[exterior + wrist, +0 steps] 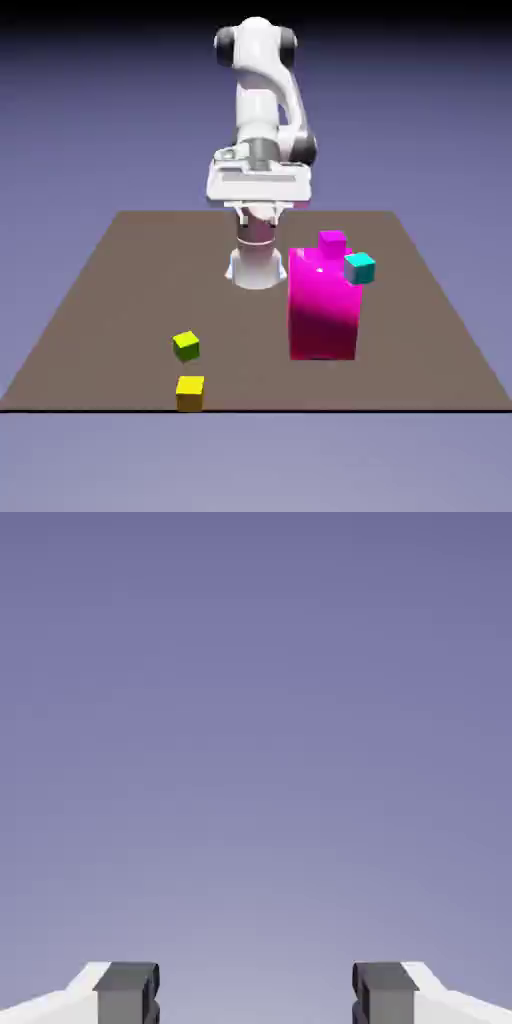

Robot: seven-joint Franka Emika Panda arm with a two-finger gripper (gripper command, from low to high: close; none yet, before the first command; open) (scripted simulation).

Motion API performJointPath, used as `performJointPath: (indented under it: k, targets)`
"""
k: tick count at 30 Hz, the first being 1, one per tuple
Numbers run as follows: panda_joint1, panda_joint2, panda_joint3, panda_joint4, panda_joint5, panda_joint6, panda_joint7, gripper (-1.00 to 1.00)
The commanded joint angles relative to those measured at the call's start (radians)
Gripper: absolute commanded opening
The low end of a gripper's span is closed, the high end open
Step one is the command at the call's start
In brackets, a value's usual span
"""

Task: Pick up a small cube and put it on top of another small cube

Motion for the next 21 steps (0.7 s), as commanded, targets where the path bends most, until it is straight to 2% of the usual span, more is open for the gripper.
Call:
performJointPath:
  k: [1, 19, 21]
  targets:
    - [-0.007, 0.036, -0.015, 0.011, 0.014, -0.023, 0.019, 0.0]
    - [-0.133, 0.689, -0.287, 0.211, 0.264, -0.429, 0.351, 0.0]
    - [-0.134, 0.697, -0.29, 0.214, 0.267, -0.434, 0.355, 0.0]
